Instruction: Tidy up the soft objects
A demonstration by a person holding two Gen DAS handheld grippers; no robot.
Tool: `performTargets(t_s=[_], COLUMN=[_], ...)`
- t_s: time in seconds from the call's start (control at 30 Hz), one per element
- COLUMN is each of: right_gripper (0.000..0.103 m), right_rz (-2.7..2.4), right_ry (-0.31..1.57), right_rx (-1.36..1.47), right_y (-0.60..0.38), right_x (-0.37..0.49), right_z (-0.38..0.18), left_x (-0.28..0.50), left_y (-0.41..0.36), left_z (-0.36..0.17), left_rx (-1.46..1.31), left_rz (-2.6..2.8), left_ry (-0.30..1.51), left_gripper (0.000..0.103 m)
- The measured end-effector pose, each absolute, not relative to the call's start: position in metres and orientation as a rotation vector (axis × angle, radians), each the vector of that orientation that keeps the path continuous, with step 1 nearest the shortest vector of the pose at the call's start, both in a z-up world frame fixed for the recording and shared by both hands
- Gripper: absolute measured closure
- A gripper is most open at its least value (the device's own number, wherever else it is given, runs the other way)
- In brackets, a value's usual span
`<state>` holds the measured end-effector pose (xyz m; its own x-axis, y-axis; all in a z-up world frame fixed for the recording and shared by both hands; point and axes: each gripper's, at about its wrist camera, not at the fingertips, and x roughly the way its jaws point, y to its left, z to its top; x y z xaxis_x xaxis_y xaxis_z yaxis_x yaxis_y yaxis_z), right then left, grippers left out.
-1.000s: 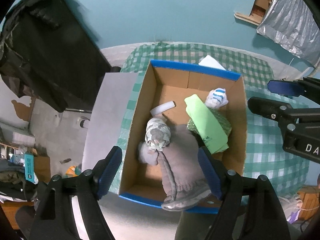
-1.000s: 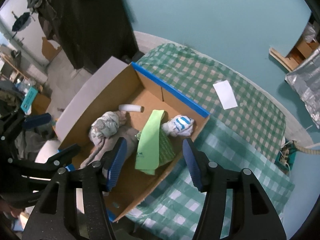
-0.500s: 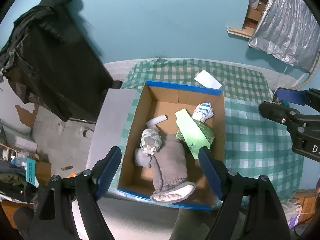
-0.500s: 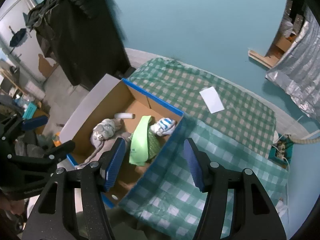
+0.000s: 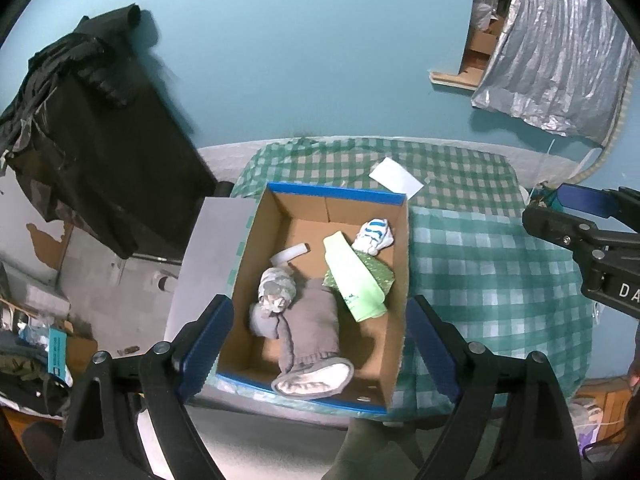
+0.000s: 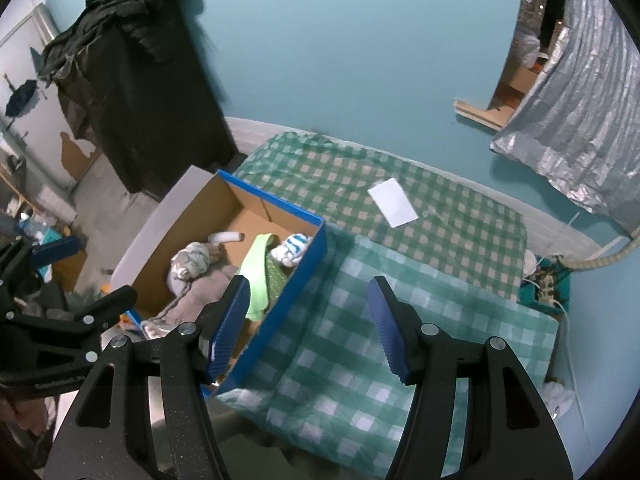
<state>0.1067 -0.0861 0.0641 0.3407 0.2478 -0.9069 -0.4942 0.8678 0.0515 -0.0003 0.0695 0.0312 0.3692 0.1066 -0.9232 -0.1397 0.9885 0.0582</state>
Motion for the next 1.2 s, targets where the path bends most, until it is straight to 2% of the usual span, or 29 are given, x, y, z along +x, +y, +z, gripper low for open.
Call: performTargets(t_s=[0.4, 1.2], right_gripper=[0.042, 0.042], right_rz=[0.438, 0.431], right_ry=[1.123, 1.125], right_rx=[-0.210, -0.217], right_y=[-0.108, -0.133], right_x=[0.096, 0.091], right_z=[0.074, 0.076], left_x=[-0.006, -0.008], left_y=[0.046, 0.018], left_z=[0.043, 0.037], left_rx=[-0.008, 0.008], left_rz=[0.150, 0.157], left_ry=[1.150, 1.204], left_gripper=[0.014, 0.014])
